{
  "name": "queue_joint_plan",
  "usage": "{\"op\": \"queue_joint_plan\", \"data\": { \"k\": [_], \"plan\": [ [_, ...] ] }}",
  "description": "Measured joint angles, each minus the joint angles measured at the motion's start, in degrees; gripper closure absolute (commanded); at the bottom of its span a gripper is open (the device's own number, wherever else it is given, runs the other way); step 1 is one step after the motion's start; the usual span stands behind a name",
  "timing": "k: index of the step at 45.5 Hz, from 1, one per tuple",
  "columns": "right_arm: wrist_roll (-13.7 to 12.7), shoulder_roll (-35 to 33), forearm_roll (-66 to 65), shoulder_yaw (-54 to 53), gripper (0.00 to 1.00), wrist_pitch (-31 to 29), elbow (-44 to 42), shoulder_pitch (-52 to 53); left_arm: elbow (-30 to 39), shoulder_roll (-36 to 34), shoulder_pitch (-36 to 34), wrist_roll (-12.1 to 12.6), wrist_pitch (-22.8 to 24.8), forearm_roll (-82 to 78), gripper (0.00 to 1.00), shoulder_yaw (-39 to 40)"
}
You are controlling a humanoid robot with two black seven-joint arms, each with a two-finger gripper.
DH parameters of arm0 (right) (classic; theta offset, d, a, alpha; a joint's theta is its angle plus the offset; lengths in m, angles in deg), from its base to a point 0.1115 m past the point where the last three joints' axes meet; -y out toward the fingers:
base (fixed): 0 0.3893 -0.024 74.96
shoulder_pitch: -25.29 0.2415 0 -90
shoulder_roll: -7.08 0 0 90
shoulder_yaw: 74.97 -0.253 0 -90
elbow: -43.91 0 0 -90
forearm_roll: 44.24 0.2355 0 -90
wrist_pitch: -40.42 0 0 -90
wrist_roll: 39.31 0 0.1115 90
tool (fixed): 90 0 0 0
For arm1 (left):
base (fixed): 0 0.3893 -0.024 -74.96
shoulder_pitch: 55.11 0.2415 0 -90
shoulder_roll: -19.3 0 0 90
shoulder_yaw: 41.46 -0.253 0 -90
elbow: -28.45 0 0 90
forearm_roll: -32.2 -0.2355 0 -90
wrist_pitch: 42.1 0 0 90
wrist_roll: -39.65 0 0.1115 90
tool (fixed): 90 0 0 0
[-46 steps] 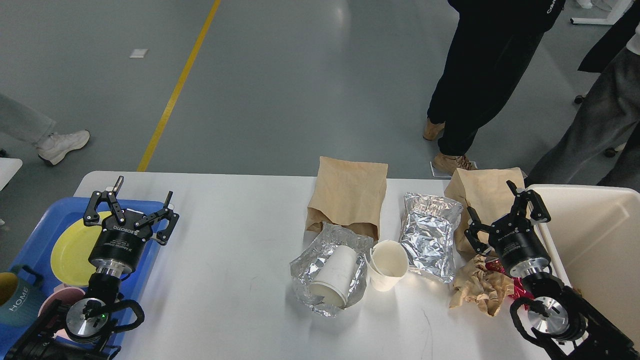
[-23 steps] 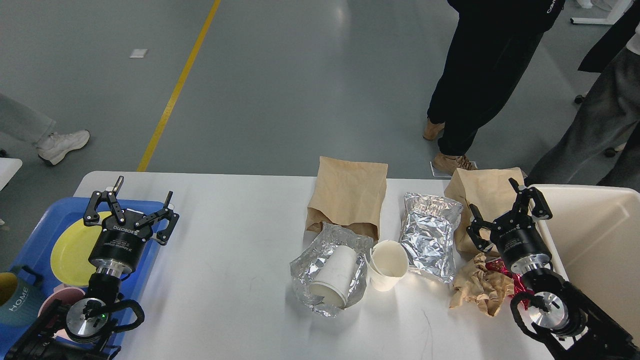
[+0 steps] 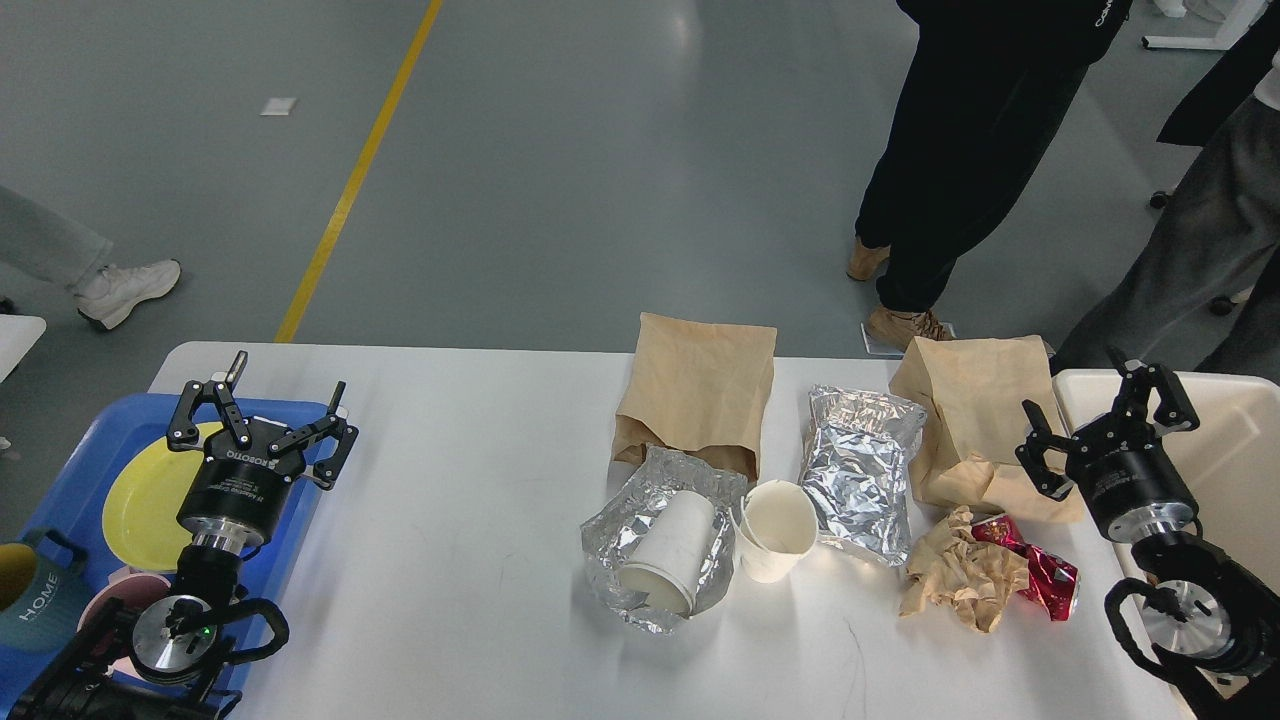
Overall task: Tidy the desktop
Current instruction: 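Raise the right gripper off the crumpled paper and red wrapper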
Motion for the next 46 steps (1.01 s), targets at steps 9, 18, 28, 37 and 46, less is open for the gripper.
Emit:
{"op": "queue_joint_plan", "data": {
  "k": [9,18,28,37,46],
  "plan": [
    [0.3,1.3,0.0,0.5,0.00,-0.1,-0.2,-0.2,0.0,0.0,0.0,0.0,0.0,0.0,0.03,0.0],
    [-0.1,4.3,-0.1,0.8,0.00,0.2,-0.5,0.1,0.0,0.0,0.0,0.0,0.0,0.0,0.03,0.0],
    [-0.2,5.5,-0.1,3.2,0.00,0.5,-0.6,1.1,0.0,0.0,0.0,0.0,0.0,0.0,0.03,0.0],
    [-0.2,3.9,-0.1,3.8,0.00,-0.1,-0.3,1.5,0.0,0.0,0.0,0.0,0.0,0.0,0.03,0.0],
    [0.4,2.6,-0.2,3.9,0.00,-0.2,0.1,3.2,0.0,0.0,0.0,0.0,0.0,0.0,0.03,0.0]
  ]
}}
